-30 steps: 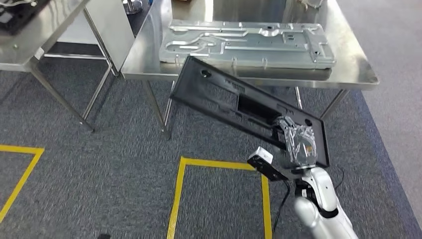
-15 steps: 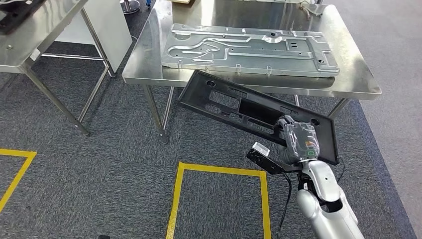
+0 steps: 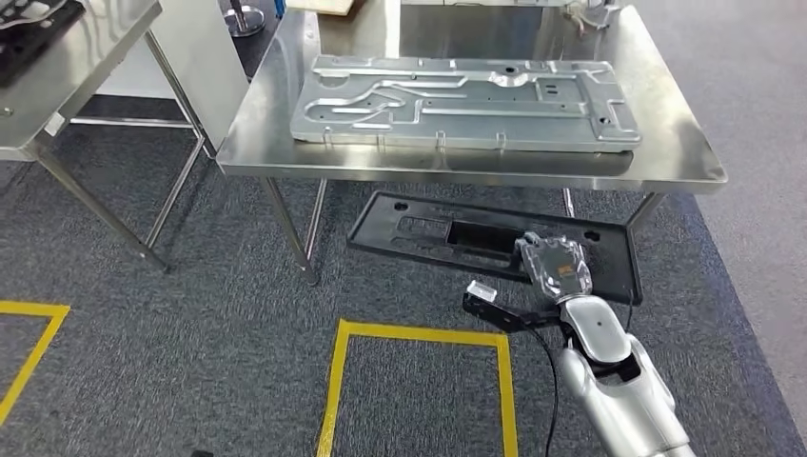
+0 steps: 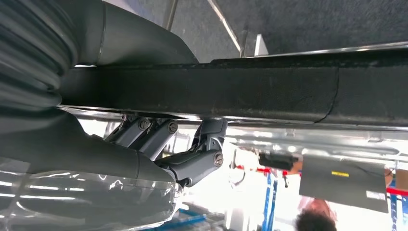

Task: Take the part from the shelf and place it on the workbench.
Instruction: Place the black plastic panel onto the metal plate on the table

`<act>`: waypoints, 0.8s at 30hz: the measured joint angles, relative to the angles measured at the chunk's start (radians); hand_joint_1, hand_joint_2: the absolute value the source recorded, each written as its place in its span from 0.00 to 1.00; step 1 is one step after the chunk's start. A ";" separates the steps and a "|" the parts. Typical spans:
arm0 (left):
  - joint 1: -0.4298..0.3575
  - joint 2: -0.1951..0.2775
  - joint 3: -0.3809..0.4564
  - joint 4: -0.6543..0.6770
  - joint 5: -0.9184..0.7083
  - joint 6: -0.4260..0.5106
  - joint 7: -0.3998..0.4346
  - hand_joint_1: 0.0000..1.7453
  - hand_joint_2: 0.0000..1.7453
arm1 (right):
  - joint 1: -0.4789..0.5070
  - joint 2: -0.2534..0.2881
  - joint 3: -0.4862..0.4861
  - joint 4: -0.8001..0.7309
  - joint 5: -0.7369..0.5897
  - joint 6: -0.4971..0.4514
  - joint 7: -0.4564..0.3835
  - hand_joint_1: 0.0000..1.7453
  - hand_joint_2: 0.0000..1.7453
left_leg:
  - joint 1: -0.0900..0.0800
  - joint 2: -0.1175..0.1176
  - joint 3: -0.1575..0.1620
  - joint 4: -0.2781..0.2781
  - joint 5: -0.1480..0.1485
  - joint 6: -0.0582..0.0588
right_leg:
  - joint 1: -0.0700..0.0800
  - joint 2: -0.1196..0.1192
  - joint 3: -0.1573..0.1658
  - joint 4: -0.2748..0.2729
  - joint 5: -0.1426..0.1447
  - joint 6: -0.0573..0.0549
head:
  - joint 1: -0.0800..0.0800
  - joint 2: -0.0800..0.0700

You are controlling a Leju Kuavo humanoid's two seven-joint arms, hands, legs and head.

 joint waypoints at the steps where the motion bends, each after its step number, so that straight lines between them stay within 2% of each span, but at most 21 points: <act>1: 0.000 0.000 0.003 0.000 -0.002 0.000 0.000 0.00 0.00 | -0.008 -0.001 0.009 0.008 0.007 0.000 0.000 1.00 1.00 | 0.000 0.000 -0.035 0.068 -0.026 -0.002 | 0.001 0.000 0.005 0.000 -0.004 -0.005 | 0.000 0.000; 2: 0.000 0.000 0.006 0.000 -0.004 0.000 0.000 0.00 0.00 | -0.013 -0.002 0.018 0.016 0.014 -0.001 0.000 1.00 1.00 | 0.000 0.000 -0.076 0.139 -0.049 -0.004 | 0.003 0.000 0.009 0.000 -0.008 -0.008 | 0.000 0.000; 3: 0.001 0.000 0.009 0.000 -0.005 0.000 0.000 0.00 0.00 | -0.017 -0.002 0.027 0.025 0.021 -0.002 0.001 1.00 1.00 | 0.000 0.000 -0.111 0.191 -0.057 -0.005 | 0.005 0.000 0.013 0.000 -0.012 -0.009 | 0.000 0.000; 4: 0.002 0.000 0.010 0.000 -0.007 0.000 0.000 0.00 0.00 | -0.019 -0.002 0.036 0.033 0.026 -0.002 0.001 1.00 1.00 | 0.000 0.000 -0.131 0.209 -0.046 -0.004 | 0.007 0.001 0.019 0.001 -0.017 -0.010 | 0.000 0.000; 5: 0.002 0.000 0.011 0.000 -0.007 0.000 0.000 0.00 0.00 | -0.020 -0.002 0.044 0.040 0.029 -0.002 0.000 1.00 1.00 | 0.000 0.000 -0.131 0.186 -0.013 -0.001 | 0.008 0.002 0.026 0.001 -0.022 -0.009 | 0.000 0.000; 7: 0.002 0.000 0.012 0.000 -0.007 -0.001 0.000 0.00 0.00 | -0.026 -0.002 0.056 0.052 0.032 -0.003 0.000 1.00 1.00 | -0.003 0.000 -0.086 0.058 0.075 0.011 | 0.011 0.003 0.044 0.001 -0.036 -0.007 | 0.000 0.000; 8: 0.002 0.001 0.013 0.000 -0.007 -0.001 0.000 0.00 0.00 | -0.031 -0.002 0.059 0.055 0.033 -0.006 0.000 1.00 1.00 | -0.006 0.000 -0.061 -0.003 0.104 0.018 | 0.013 0.003 0.050 0.002 -0.042 -0.004 | 0.000 0.000; 9: 0.001 0.001 0.013 0.000 -0.008 -0.001 0.000 0.00 0.00 | -0.037 -0.002 0.063 0.059 0.034 -0.009 0.000 1.00 1.00 | -0.009 0.000 -0.044 -0.044 0.116 0.023 | 0.014 0.004 0.051 0.002 -0.046 0.000 | 0.000 0.000; 10: 0.002 0.002 0.014 0.000 -0.008 0.000 0.000 0.00 0.00 | -0.042 -0.002 0.065 0.061 0.036 -0.012 0.000 1.00 1.00 | -0.012 0.000 -0.036 -0.061 0.114 0.027 | 0.015 0.004 0.051 0.001 -0.048 0.005 | 0.000 0.000; 13: 0.004 0.001 0.017 0.000 -0.009 0.000 0.000 0.00 0.00 | -0.053 -0.002 0.074 0.059 0.045 -0.023 -0.003 1.00 1.00 | -0.009 0.000 -0.026 -0.081 0.107 0.037 | 0.015 0.003 0.052 0.001 -0.055 0.021 | 0.000 0.000; 15: 0.003 0.001 0.019 0.000 -0.010 0.000 0.000 0.00 0.00 | -0.063 0.001 0.079 0.052 0.048 -0.032 -0.007 1.00 1.00 | -0.003 0.002 -0.011 -0.093 0.105 0.047 | 0.015 0.002 0.024 0.062 -0.086 0.029 | 0.000 0.000; 17: 0.003 0.001 0.019 0.000 -0.011 0.000 0.000 0.00 0.00 | -0.071 0.010 0.082 0.049 0.049 -0.040 -0.009 1.00 1.00 | -0.003 0.003 -0.002 -0.096 0.098 0.054 | 0.011 0.001 -0.051 0.189 -0.131 0.035 | 0.000 0.000; 18: 0.003 0.001 0.019 0.000 -0.011 0.000 0.000 0.00 0.00 | -0.072 0.015 0.083 0.049 0.049 -0.041 -0.009 1.00 1.00 | -0.003 0.004 0.003 -0.095 0.092 0.056 | 0.008 0.001 -0.089 0.244 -0.141 0.038 | 0.000 0.000; 19: 0.005 0.000 0.019 0.000 -0.011 0.000 0.000 0.00 0.00 | -0.071 0.018 0.084 0.049 0.050 -0.042 -0.009 1.00 1.00 | -0.003 0.003 0.010 -0.095 0.086 0.056 | 0.006 0.001 -0.115 0.270 -0.133 0.041 | 0.000 0.000; 20: 0.006 0.000 0.019 0.000 -0.012 0.000 0.000 0.00 0.00 | -0.071 0.020 0.086 0.049 0.050 -0.043 -0.010 1.00 1.00 | -0.002 0.002 0.019 -0.094 0.079 0.055 | 0.003 0.001 -0.123 0.259 -0.104 0.043 | 0.000 0.000; 22: 0.008 0.000 0.020 0.000 -0.016 0.000 0.000 0.00 0.00 | -0.073 0.021 0.090 0.044 0.052 -0.044 -0.011 1.00 1.00 | -0.002 0.000 0.039 -0.092 0.061 0.049 | -0.002 -0.002 -0.088 0.142 -0.012 0.043 | 0.000 0.000; 23: 0.008 -0.001 0.020 0.000 -0.018 0.000 0.000 0.00 0.00 | -0.077 0.021 0.091 0.040 0.053 -0.045 -0.011 1.00 1.00 | -0.004 -0.001 0.046 -0.091 0.052 0.043 | -0.001 -0.003 -0.064 0.083 0.018 0.042 | 0.000 0.000; 24: 0.007 -0.001 0.021 0.001 -0.020 0.000 0.000 0.00 0.00 | -0.083 0.021 0.093 0.033 0.054 -0.045 -0.011 1.00 1.00 | -0.005 -0.001 0.051 -0.090 0.044 0.037 | 0.000 -0.004 -0.046 0.041 0.032 0.038 | 0.000 0.000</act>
